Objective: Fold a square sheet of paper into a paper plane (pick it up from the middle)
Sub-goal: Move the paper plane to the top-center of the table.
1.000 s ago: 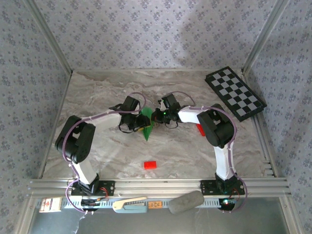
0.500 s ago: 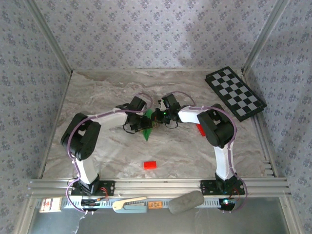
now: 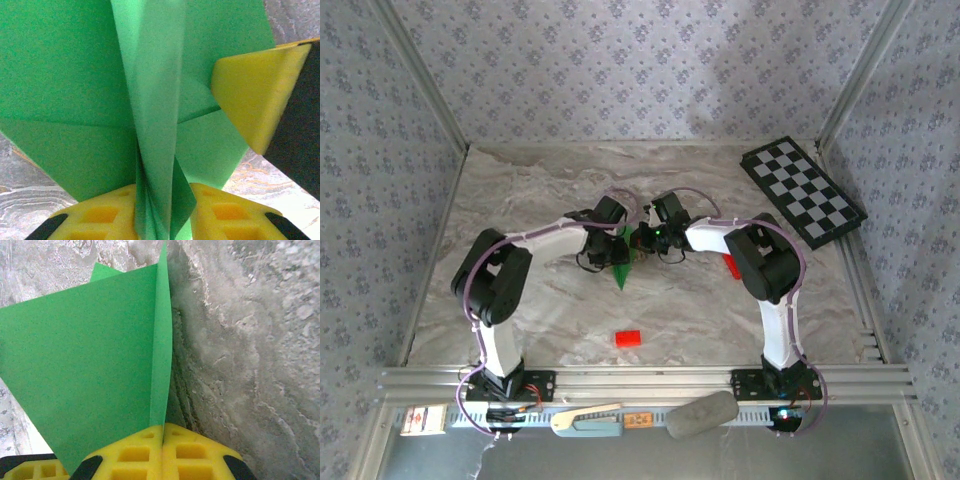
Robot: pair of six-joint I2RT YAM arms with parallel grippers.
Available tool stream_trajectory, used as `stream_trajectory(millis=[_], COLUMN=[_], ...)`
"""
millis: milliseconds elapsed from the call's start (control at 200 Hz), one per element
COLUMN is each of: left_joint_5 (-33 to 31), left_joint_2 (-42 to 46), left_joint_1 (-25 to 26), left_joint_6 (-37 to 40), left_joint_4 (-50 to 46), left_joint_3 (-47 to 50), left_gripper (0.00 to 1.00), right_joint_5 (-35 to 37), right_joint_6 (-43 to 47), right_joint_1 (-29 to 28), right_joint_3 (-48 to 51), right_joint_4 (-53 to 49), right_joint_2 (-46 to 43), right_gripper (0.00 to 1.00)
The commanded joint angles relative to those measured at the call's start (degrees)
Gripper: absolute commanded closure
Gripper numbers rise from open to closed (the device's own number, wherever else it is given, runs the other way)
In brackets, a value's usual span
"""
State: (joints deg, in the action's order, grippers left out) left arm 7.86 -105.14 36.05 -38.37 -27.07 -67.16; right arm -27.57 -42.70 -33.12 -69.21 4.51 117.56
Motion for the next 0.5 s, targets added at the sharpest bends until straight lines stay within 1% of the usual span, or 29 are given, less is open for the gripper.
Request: stream_trajectory(millis=[0,120,345,395,455,495], left_joint_5=[-1.35,-2.09,-3.93,-4.45,-4.95,-5.04], left_joint_2=[-1.11,-1.55,-1.11,-0.95,-0.72,-0.68], left_joint_1=[0.63,0.85,0.94,0.94,0.9,0.94], left_joint_6=[1.33,1.55,1.66,1.76,1.95,2.08], left_joint_4=[-2.58,-3.25,-3.63,-3.8,-4.05,-4.08], left_joint_3=[-1.73,-2.36,-2.64,-2.71,-2.8,-2.92], left_gripper=[0.7,0.71,0.8,0.8,0.77,0.77], right_joint_5=[-0.99,-0.98,-0.64,-0.44,-0.4,-0.46], right_joint_6=[-0.64,-0.64,-0.35,-0.2,0.02,0.07], right_joint_1=[-0.19,-0.22,-0.05,-0.06,-0.04,-0.02], right_joint_3=[-1.28,-1.37,-1.45,-1.45,-1.59,-1.63], right_joint_4=[-1.44,-1.54,-2.09,-2.21,-2.46,-2.57], right_joint_2=[0.04,0.04,-0.75,-1.01,-1.15,-1.06], right_gripper=[0.95,0.95,0.91,0.9,0.9,0.9])
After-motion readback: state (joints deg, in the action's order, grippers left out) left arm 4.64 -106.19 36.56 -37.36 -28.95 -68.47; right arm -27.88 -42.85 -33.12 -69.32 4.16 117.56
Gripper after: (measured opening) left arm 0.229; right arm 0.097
